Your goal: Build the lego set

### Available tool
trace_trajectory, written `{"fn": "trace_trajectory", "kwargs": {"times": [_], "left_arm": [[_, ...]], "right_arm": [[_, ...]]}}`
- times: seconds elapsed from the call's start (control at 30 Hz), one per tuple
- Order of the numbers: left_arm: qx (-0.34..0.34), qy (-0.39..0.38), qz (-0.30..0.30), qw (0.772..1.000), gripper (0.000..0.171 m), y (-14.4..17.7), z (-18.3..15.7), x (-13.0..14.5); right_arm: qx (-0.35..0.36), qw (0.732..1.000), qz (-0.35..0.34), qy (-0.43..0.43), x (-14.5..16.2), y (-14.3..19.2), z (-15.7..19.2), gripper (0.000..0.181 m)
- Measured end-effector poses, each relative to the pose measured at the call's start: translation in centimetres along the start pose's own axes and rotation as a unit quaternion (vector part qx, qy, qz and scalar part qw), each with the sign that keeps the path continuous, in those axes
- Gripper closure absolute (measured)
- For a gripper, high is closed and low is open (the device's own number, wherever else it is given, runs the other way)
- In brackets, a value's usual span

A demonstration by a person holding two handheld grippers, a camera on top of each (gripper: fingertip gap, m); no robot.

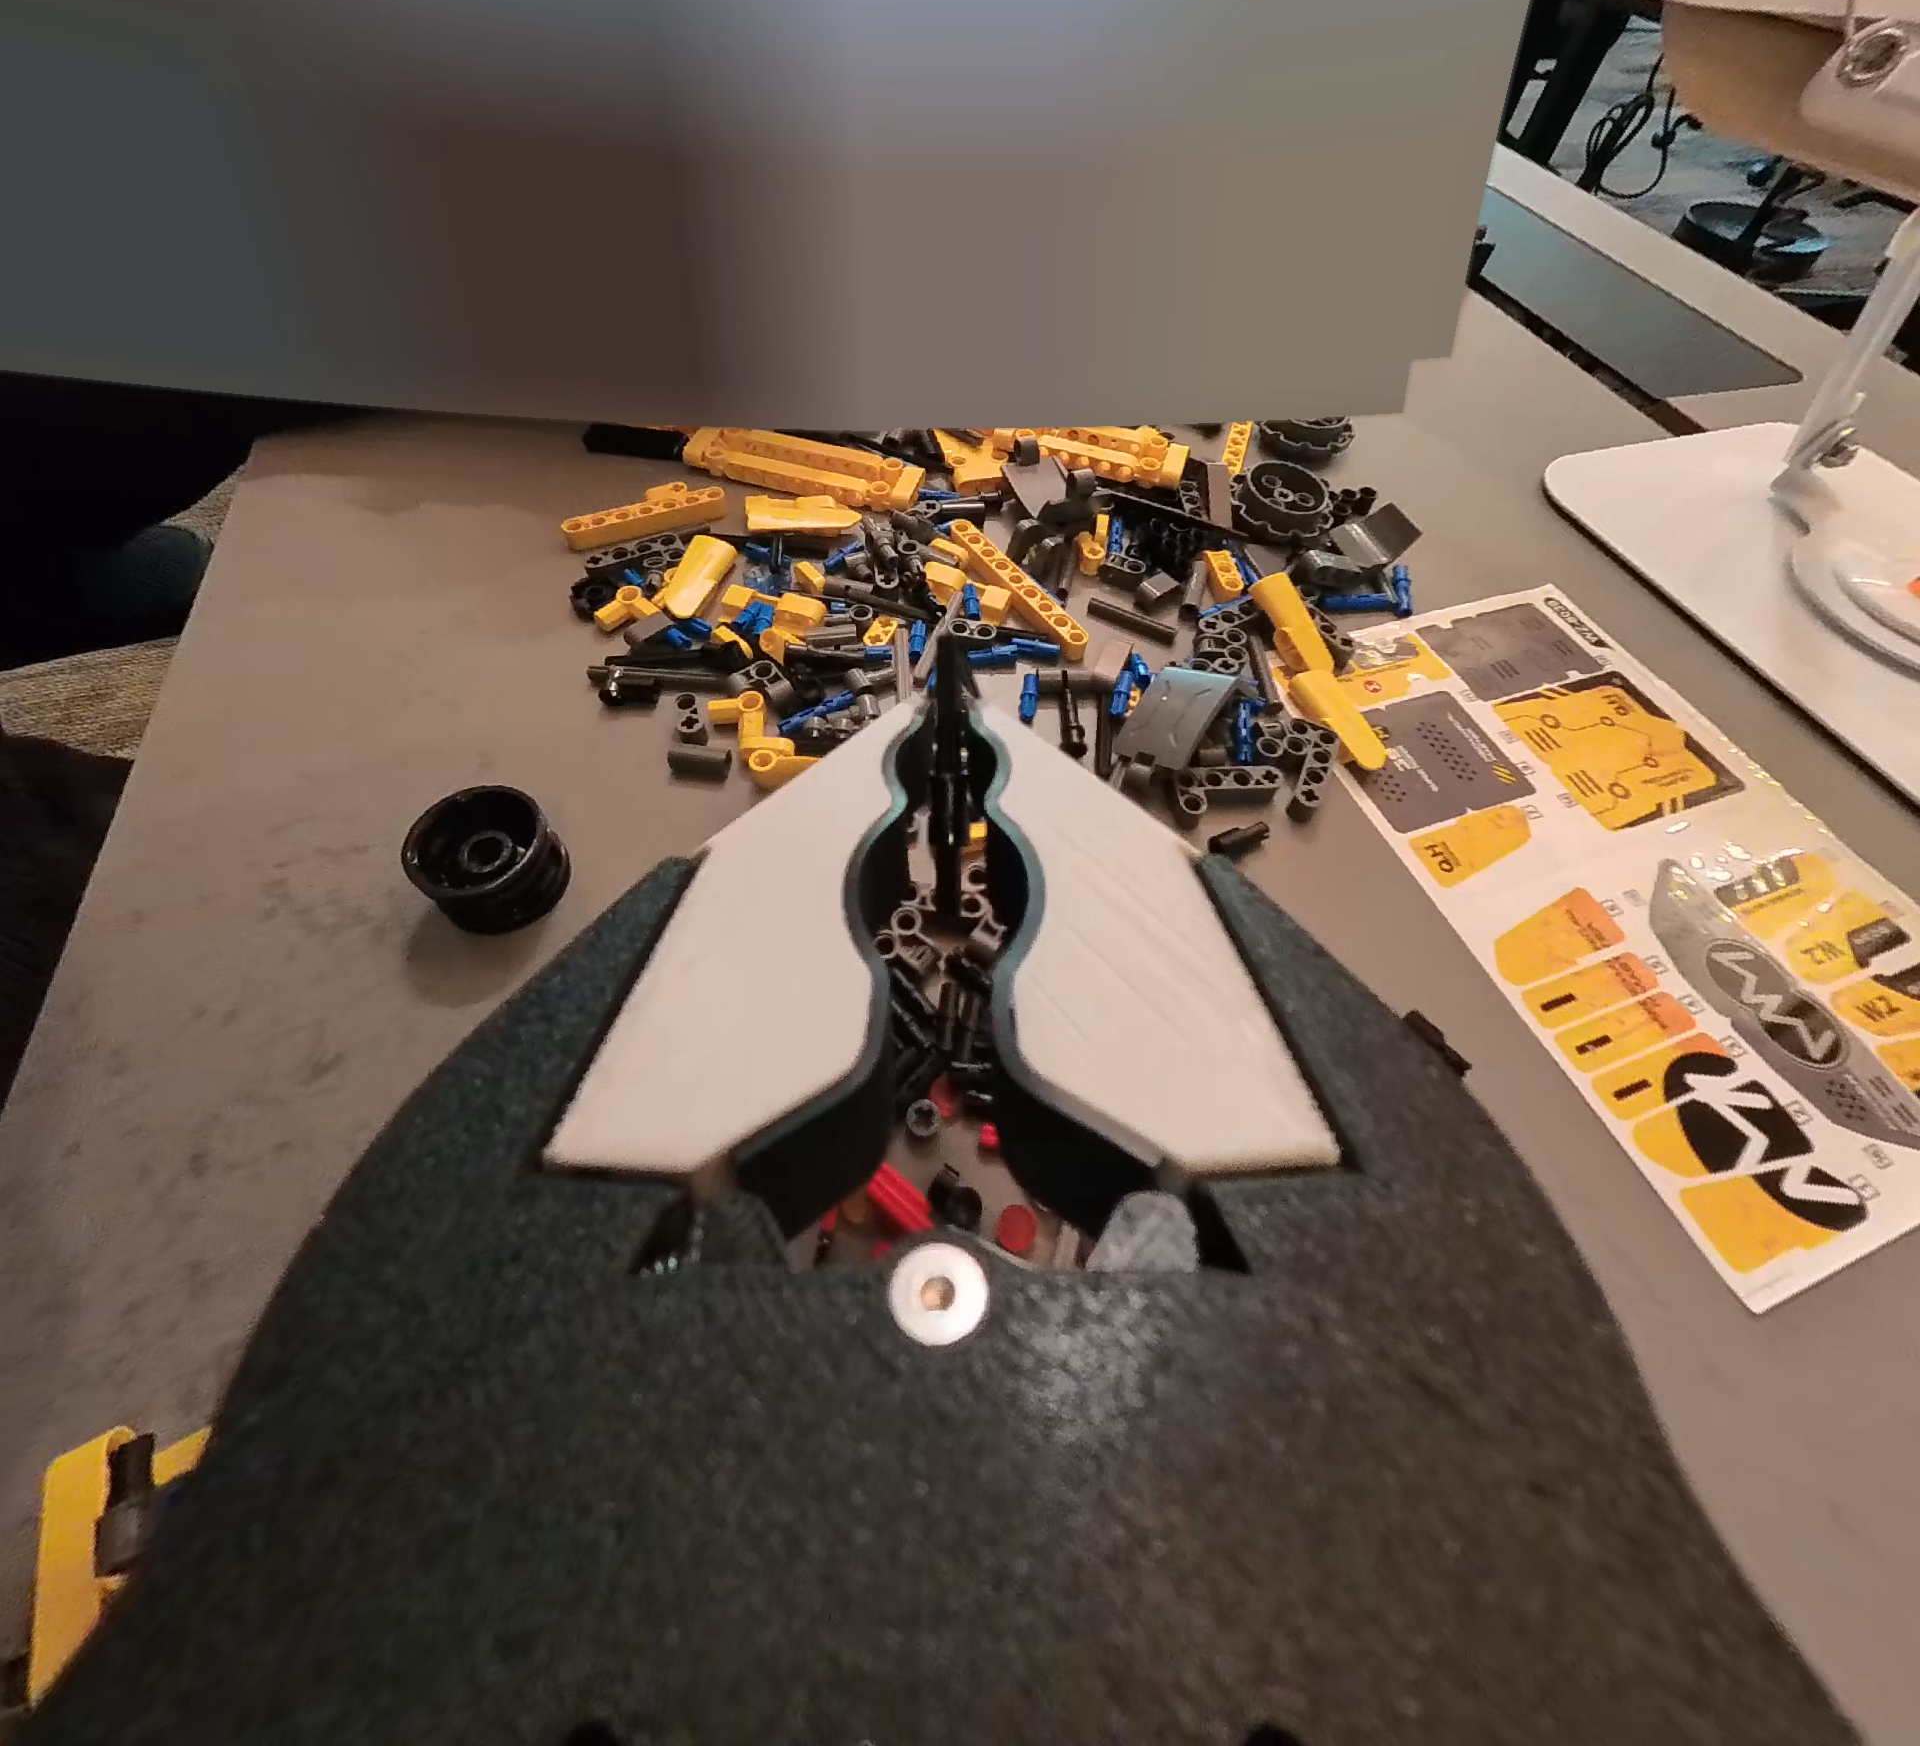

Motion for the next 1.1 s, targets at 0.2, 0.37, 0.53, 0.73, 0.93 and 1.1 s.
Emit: {"fn": "trace_trajectory", "kwargs": {"times": [0.2, 0.37, 0.53, 0.73, 0.93, 1.1], "left_arm": [[-0.005, -0.012, 0.002, 1.000, 0.171, -0.1, -0.2, 0.0], [-0.006, -0.016, -0.003, 1.000, 0.171, -0.1, -0.2, 0.0], [-0.007, -0.019, -0.001, 1.000, 0.171, -0.2, -0.3, 0.0], [-0.011, -0.024, 0.001, 1.000, 0.171, -0.2, -0.3, 0.0], [-0.051, -0.058, -0.045, 0.996, 0.170, 0.7, -1.6, -2.1], [0.000, -0.061, -0.016, 0.998, 0.162, -1.5, -4.7, -5.1]], "right_arm": [[0.006, 1.000, -0.002, -0.003, -0.1, 0.1, -0.1, 0.176], [0.004, 1.000, 0.004, -0.005, 0.2, 0.0, -0.1, 0.176], [0.000, 1.000, 0.005, -0.011, 0.4, -0.1, -0.2, 0.176], [-0.002, 1.000, 0.004, -0.020, 0.5, -0.2, -0.4, 0.176], [-0.004, 1.000, -0.001, -0.024, 0.5, -0.2, -0.5, 0.176], [-0.017, 0.999, -0.013, -0.033, 0.3, -0.2, -0.2, 0.176]]}}
Point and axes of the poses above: each gripper's, where its closed fingertips meet, y back along the fingers, x out of its underside, z = x × y across the jaws, the point moved 8 cm from there along y, back along the fingers, and after that the axes turned 9 degrees about -x, right-handed, at the moved point
